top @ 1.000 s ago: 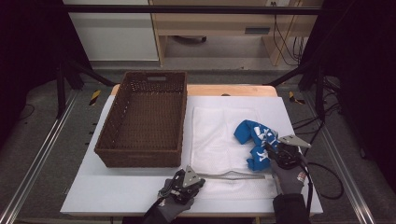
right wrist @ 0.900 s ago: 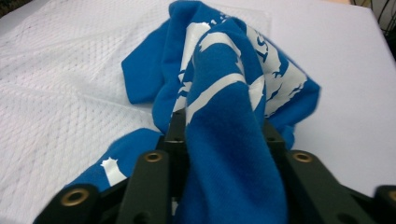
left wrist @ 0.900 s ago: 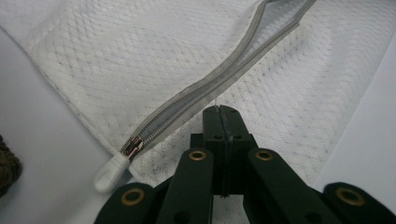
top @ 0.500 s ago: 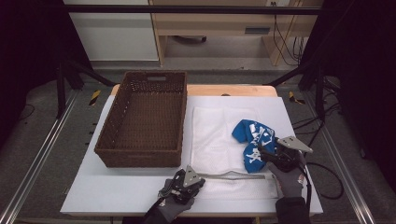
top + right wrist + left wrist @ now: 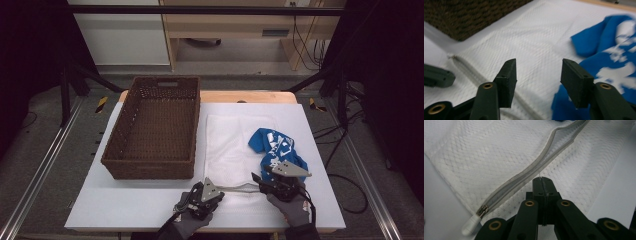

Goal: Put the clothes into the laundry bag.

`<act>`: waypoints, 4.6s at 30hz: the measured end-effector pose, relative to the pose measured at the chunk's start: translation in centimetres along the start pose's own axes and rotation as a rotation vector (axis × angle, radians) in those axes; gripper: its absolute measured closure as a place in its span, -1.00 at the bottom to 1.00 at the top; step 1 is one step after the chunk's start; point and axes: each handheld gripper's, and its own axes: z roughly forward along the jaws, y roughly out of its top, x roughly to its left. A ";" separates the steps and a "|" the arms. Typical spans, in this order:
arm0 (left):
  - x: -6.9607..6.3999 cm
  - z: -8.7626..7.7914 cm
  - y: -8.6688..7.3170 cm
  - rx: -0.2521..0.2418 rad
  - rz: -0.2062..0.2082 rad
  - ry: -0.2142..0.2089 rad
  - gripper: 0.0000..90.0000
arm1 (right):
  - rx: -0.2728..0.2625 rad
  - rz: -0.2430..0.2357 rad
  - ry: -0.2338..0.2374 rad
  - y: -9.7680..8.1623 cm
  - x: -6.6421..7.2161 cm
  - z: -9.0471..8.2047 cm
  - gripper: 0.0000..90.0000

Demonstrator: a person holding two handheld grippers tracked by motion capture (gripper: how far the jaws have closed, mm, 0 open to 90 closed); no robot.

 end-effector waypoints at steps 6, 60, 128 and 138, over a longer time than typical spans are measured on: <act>0.0 0.4 -0.2 0.009 -0.001 0.003 1.00 | 0.089 -0.005 0.026 -1.8 0.5 1.0 0.21; 1.2 1.8 7.5 -0.043 0.048 0.037 0.30 | -0.070 -0.004 0.056 0.8 -0.1 0.5 0.97; 1.6 2.3 9.0 -0.126 -0.022 0.003 0.96 | 0.015 0.210 -0.237 1.2 -9.0 1.6 0.59; 1.8 2.3 9.6 -0.119 -0.052 0.002 0.96 | -0.179 0.123 -0.122 2.5 -7.3 -4.2 0.69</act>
